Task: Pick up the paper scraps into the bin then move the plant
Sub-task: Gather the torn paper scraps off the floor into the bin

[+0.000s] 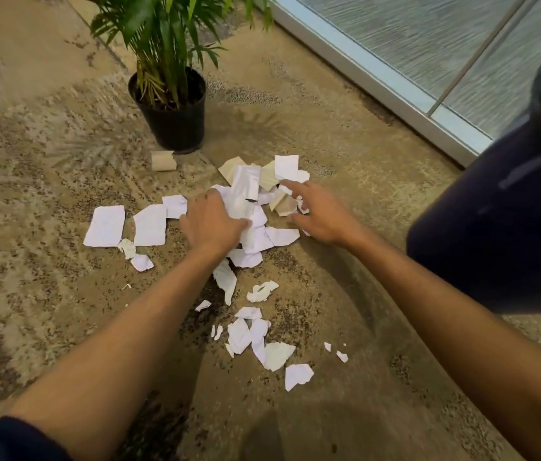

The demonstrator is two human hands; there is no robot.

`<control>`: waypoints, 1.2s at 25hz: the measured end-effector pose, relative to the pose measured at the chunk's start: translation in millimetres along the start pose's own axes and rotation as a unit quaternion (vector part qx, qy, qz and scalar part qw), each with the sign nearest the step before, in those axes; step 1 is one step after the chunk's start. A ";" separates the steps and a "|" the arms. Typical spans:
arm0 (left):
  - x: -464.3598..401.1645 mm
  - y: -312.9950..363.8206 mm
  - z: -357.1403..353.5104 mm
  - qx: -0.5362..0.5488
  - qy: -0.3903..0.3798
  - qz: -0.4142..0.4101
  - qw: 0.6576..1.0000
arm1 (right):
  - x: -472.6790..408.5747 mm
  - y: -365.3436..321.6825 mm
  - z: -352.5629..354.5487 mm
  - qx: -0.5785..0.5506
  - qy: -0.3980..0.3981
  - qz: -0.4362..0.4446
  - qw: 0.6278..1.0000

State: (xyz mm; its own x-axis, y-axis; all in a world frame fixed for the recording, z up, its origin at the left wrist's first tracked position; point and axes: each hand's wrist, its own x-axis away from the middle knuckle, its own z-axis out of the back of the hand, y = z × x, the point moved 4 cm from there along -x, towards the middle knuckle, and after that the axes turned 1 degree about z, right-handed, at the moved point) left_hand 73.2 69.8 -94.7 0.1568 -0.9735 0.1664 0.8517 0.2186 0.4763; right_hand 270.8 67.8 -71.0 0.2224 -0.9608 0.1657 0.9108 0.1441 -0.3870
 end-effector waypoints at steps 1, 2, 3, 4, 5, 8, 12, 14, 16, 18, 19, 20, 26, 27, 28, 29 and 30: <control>2.7 -0.5 -1.9 -0.001 0.013 -0.004 1.000 | -5.0 -1.1 -3.3 0.000 0.002 0.008 1.000; 5.7 -0.6 -2.5 -0.008 0.031 -0.017 0.999 | -8.1 -2.9 -4.9 0.000 0.013 0.016 1.000; 9.4 -0.4 -1.2 -0.019 0.051 -0.038 0.998 | -10.4 -4.4 -5.0 -0.004 0.025 0.022 0.999; 13.2 -1.4 0.4 -0.024 0.068 -0.061 0.996 | -12.1 -5.3 -4.3 -0.013 0.032 0.025 0.999; 16.8 -3.9 2.4 -0.018 0.076 -0.075 0.994 | -12.6 -6.5 -2.9 -0.029 0.035 0.028 0.999; 14.5 -17.7 11.7 0.107 0.057 -0.052 0.991 | -13.5 -5.1 15.2 -0.115 0.061 0.014 0.991; -14.4 -8.3 28.0 0.263 0.004 -0.022 0.965 | -37.6 1.3 41.6 -0.233 0.086 -0.017 0.969; -30.1 10.0 30.7 0.282 -0.028 -0.027 0.959 | -57.0 1.9 41.7 -0.224 0.062 -0.027 0.972; -40.4 25.1 28.1 0.315 -0.060 -0.023 0.947 | -73.9 3.0 32.4 -0.188 0.031 -0.039 0.981; -48.8 31.9 21.0 0.326 -0.083 -0.008 0.942 | -85.4 3.0 18.4 -0.163 -0.010 -0.028 0.986; -51.1 34.0 16.8 0.329 -0.101 0.002 0.939 | -89.3 2.4 12.2 -0.146 -0.031 -0.017 0.989; -53.3 35.5 13.6 0.334 -0.116 0.013 0.935 | -91.9 1.0 7.2 -0.122 -0.046 -0.006 0.991; -55.9 43.4 12.7 0.389 -0.120 0.012 0.913 | -79.4 -12.3 4.6 -0.021 -0.009 0.059 0.998; -54.5 43.8 12.2 0.383 -0.118 0.007 0.916 | -75.4 -14.6 4.7 -0.017 -0.008 0.072 0.997; -52.8 43.5 11.8 0.374 -0.112 0.005 0.921 | -72.0 -16.0 4.6 -0.005 -0.011 0.081 0.997; -50.7 43.2 12.3 0.367 -0.104 0.004 0.924 | -69.5 -16.0 4.5 0.012 -0.018 0.081 0.996; -48.8 42.3 13.3 0.365 -0.093 0.007 0.926 | -66.9 -15.3 4.5 0.025 -0.030 0.077 0.996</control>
State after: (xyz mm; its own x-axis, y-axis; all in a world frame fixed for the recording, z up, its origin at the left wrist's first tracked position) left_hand 94.9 127.5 -71.1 0.0193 -0.9566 0.2909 0.2741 0.2848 0.9185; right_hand 243.6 130.9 -72.1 0.3789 -0.9112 0.1619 0.8802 0.3008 -0.3671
